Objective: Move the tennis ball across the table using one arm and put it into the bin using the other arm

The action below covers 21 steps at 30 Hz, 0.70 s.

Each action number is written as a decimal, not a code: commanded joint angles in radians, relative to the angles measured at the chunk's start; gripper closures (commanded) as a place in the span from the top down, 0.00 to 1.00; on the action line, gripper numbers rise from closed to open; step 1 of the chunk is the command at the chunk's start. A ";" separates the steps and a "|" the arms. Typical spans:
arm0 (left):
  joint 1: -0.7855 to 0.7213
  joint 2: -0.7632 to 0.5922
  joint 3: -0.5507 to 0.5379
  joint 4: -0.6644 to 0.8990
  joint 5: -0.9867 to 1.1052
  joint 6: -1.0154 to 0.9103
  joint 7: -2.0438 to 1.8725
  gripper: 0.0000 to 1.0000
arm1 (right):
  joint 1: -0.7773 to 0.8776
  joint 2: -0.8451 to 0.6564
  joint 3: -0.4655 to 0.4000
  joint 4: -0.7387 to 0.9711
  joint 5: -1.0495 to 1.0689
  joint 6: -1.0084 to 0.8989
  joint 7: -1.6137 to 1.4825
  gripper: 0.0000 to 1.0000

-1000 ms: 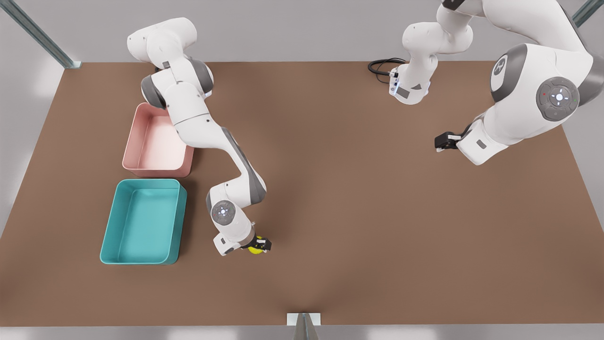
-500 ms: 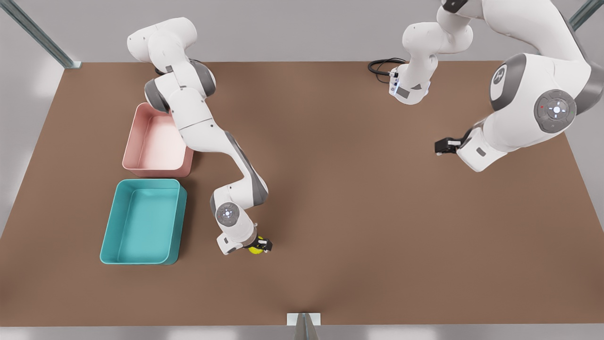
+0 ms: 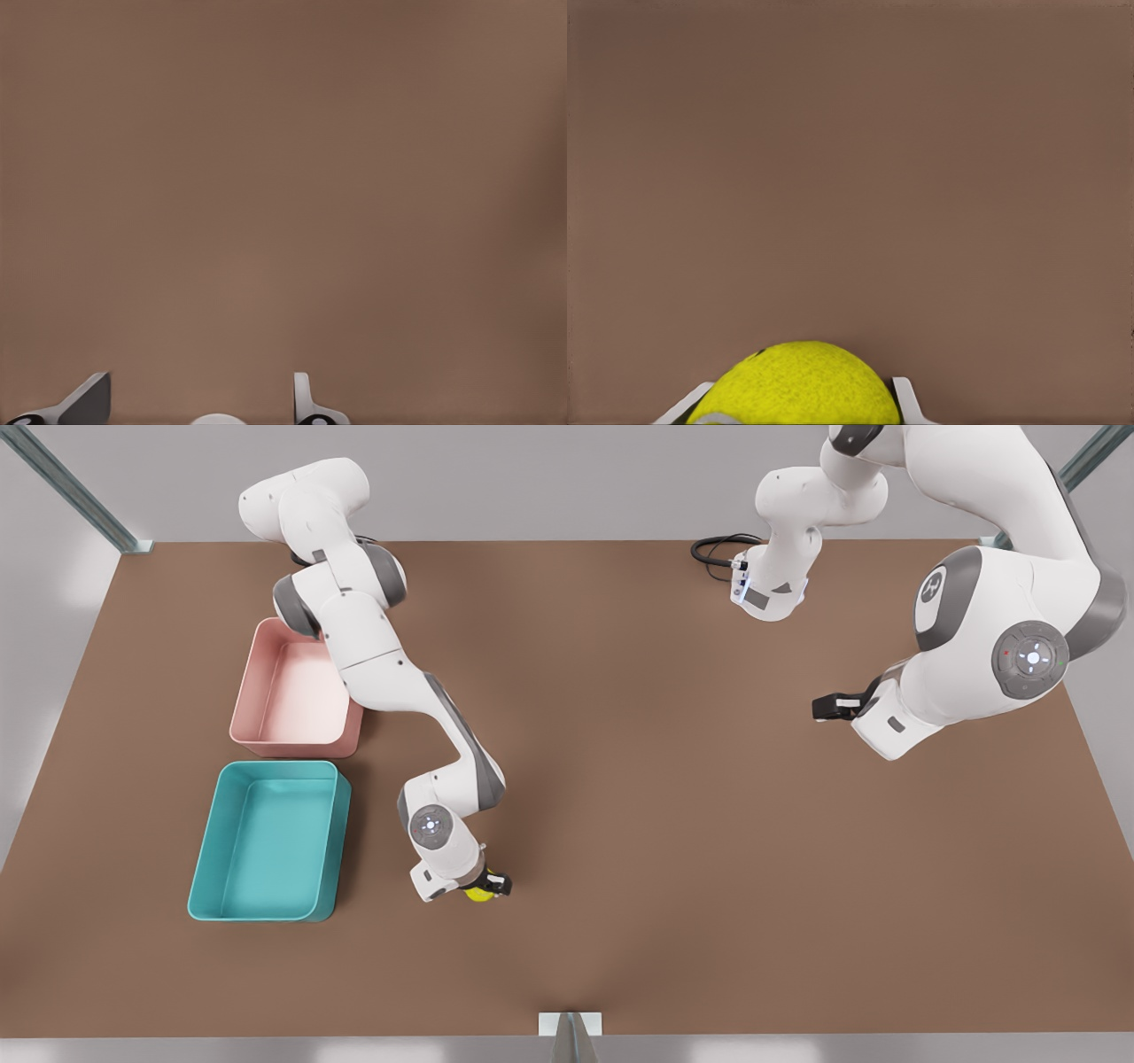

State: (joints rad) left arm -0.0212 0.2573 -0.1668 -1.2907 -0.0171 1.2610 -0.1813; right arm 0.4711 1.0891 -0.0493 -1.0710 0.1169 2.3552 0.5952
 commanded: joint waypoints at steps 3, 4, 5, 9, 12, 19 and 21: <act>0.001 -0.001 0.000 0.001 0.000 0.000 -0.009 1.00 | -0.032 -0.110 0.002 -0.061 0.000 -0.123 -0.092 0.60; 0.001 -0.001 0.000 0.001 0.000 0.000 -0.009 1.00 | -0.051 -0.155 0.002 -0.095 0.001 -0.146 -0.155 0.60; 0.001 -0.001 0.000 0.001 0.000 0.000 -0.009 1.00 | -0.071 -0.189 0.002 -0.096 0.003 -0.203 -0.202 0.60; 0.003 0.007 0.000 0.001 0.003 0.001 -0.009 1.00 | -0.219 -0.304 -0.006 -0.098 -0.008 -0.433 -0.454 0.61; 0.001 0.013 0.000 0.002 0.002 0.001 -0.009 1.00 | -0.333 -0.316 -0.007 -0.099 -0.045 -0.456 -0.670 0.61; 0.000 0.014 0.000 0.001 0.000 0.001 -0.009 1.00 | -0.514 -0.259 -0.007 -0.132 -0.049 -0.419 -0.896 1.00; -0.002 0.013 0.000 0.001 0.002 0.001 -0.009 1.00 | -0.514 -0.250 -0.007 -0.122 -0.051 -0.415 -0.896 1.00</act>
State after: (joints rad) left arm -0.0229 0.2716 -0.1668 -1.2905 -0.0170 1.2629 -0.1876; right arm -0.0396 0.8357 -0.0569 -1.1960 0.0711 1.9508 0.1347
